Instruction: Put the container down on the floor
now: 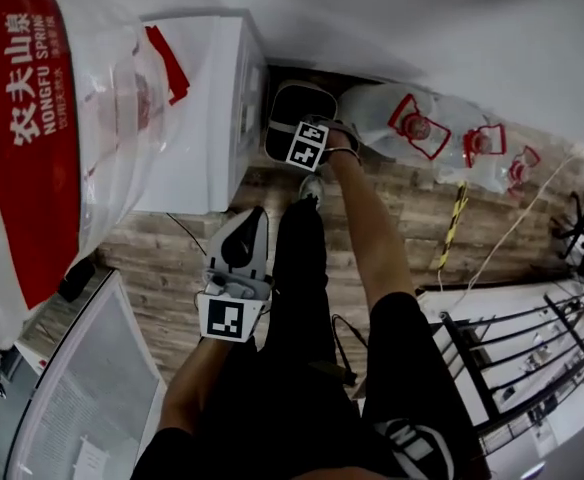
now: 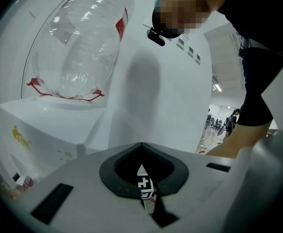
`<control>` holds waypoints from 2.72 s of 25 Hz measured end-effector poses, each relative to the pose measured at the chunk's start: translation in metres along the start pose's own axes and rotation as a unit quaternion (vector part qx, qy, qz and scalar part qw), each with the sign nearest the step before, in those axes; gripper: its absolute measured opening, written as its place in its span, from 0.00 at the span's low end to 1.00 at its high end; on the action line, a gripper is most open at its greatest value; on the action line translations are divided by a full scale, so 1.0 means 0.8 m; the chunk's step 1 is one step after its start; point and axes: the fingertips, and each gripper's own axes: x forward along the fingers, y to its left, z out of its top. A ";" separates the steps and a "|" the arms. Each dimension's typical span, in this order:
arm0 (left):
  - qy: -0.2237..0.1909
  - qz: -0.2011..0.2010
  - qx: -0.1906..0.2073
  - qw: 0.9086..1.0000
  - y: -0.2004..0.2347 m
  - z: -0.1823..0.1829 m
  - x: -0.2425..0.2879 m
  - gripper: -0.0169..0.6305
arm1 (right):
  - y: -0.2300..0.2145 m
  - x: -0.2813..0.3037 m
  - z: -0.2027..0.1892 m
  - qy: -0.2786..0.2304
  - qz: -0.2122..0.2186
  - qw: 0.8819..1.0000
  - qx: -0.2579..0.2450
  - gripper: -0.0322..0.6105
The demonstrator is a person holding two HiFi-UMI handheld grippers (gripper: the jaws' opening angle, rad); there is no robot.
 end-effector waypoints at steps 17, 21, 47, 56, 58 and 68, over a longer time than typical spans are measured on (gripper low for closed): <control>0.025 -0.024 -0.012 0.999 0.002 -0.082 0.020 0.07 | -0.050 0.061 0.019 -0.002 0.006 1.000 -0.009 0.19; 0.029 -0.030 -0.009 0.999 -0.001 -0.084 0.025 0.07 | -0.056 0.066 0.019 -0.001 0.005 1.000 -0.012 0.19; 0.027 -0.020 -0.027 0.999 0.010 -0.094 0.032 0.07 | -0.068 0.106 0.020 0.010 -0.016 0.999 -0.042 0.19; 0.029 -0.013 -0.027 0.999 0.015 -0.099 0.032 0.07 | -0.057 0.129 0.021 0.019 -0.023 0.998 -0.051 0.19; 0.030 -0.012 -0.027 0.999 0.017 -0.100 0.032 0.07 | -0.059 0.129 0.021 0.017 -0.024 0.998 -0.049 0.19; 0.033 -0.014 -0.029 0.999 0.023 -0.105 0.034 0.07 | -0.068 0.134 0.023 0.006 -0.043 0.999 -0.022 0.23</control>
